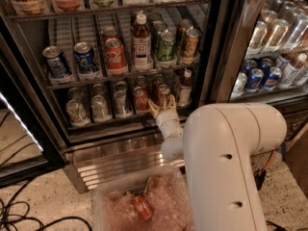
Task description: Pick orange can from bottom shelf of fridge
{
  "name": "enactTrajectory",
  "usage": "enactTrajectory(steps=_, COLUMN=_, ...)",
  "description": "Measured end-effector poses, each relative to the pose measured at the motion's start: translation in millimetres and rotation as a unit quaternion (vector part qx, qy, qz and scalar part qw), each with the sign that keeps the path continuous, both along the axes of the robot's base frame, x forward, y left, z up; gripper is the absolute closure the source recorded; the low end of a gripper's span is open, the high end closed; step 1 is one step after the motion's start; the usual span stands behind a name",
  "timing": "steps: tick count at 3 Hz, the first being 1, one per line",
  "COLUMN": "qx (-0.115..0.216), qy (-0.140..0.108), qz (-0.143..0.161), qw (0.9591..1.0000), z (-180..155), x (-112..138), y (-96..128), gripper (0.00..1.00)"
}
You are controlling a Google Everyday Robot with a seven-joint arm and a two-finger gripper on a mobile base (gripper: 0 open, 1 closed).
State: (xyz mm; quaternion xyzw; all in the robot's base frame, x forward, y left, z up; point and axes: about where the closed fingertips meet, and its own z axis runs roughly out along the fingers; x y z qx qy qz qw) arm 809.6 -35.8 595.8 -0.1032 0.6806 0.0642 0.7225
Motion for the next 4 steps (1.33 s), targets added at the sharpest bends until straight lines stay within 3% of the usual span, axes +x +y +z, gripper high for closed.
enactTrajectory(steps=1, qx=0.022, qy=0.011, qz=-0.020, qw=0.9995, z=-4.1, x=8.6, y=-9.0, gripper=0.33)
enactTrajectory(steps=2, qx=0.034, qy=0.015, qz=-0.037, qw=0.9986, z=-3.9, x=13.9, y=-17.6, gripper=0.45)
enactTrajectory(steps=4, qx=0.038, qy=0.011, qz=-0.047, qw=0.9981, z=0.3, x=18.5, y=-22.4, gripper=0.87)
